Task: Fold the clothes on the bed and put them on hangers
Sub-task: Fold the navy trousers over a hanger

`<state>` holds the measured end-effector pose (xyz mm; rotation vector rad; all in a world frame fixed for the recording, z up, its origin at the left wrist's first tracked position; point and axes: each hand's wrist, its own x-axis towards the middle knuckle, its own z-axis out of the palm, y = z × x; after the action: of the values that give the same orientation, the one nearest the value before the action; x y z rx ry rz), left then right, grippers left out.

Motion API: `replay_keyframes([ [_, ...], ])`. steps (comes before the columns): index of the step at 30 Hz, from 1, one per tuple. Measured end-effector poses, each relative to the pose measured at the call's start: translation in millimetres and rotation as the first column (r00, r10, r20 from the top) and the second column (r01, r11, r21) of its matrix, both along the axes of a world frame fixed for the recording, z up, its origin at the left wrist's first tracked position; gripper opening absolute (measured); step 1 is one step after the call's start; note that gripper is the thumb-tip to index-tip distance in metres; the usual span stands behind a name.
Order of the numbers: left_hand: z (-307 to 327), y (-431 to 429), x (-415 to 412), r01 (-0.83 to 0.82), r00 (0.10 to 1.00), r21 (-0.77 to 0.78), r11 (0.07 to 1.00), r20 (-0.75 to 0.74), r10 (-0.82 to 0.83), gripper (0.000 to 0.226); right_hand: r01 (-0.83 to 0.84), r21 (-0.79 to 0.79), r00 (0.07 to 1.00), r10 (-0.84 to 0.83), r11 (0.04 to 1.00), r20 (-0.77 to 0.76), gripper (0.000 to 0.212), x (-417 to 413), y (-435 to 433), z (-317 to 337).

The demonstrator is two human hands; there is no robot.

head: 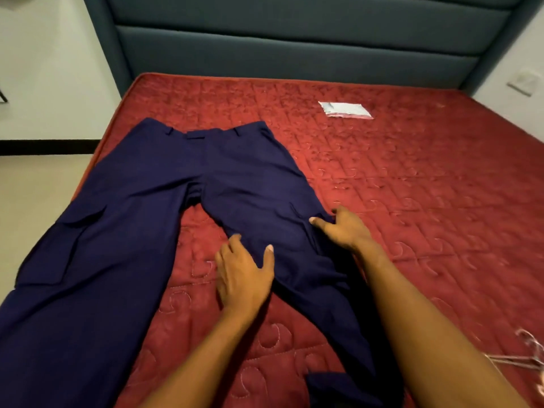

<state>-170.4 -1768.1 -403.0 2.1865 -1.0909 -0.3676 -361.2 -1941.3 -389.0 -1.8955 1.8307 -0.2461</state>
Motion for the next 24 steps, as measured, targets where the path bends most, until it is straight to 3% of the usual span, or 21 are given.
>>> replay_keyframes([
  [2,10,18,-27,-0.094,0.960,0.036,0.995,-0.262,0.100,0.068,0.062,0.084,0.991,-0.071,0.995,0.111,0.069,-23,24,-2],
  [5,6,20,-44,-0.125,0.856,0.099,0.987,-0.493,0.158,0.078,0.057,0.253,0.957,-0.125,0.966,0.262,0.035,-54,64,-4],
  [6,4,18,-47,-0.143,0.791,0.101,0.985,-0.586,0.175,0.081,0.058,0.262,0.953,-0.132,0.963,0.273,0.032,-64,69,-8],
  [8,-5,13,-52,-0.189,0.584,0.101,0.977,-0.788,0.194,0.069,0.108,0.212,0.916,-0.180,0.971,0.358,0.028,-72,81,-6],
  [10,-13,12,-52,-0.245,0.400,0.078,0.966,-0.900,0.174,0.059,0.178,0.135,0.835,-0.223,0.975,0.504,0.030,-73,92,6],
  [12,-12,18,-49,-0.289,0.318,0.037,0.957,-0.939,0.132,0.057,0.155,0.141,0.783,-0.208,0.978,0.586,0.032,-74,103,22],
  [15,-2,37,-53,-0.287,0.318,0.031,0.957,-0.940,0.126,0.037,-0.043,0.287,0.893,-0.091,0.957,0.440,0.031,-87,125,40],
  [17,3,48,-58,-0.223,0.338,0.074,0.972,-0.929,0.148,0.030,-0.050,0.298,0.937,-0.059,0.953,0.345,0.034,-91,131,41],
  [21,16,52,-50,-0.213,0.376,0.089,0.973,-0.912,0.166,0.031,-0.080,0.257,0.740,-0.115,0.963,0.662,0.015,-77,141,51],
  [24,19,46,-24,-0.301,0.397,0.054,0.952,-0.901,0.177,0.018,-0.154,0.138,0.669,0.001,0.978,0.743,0.038,-43,143,59],
])
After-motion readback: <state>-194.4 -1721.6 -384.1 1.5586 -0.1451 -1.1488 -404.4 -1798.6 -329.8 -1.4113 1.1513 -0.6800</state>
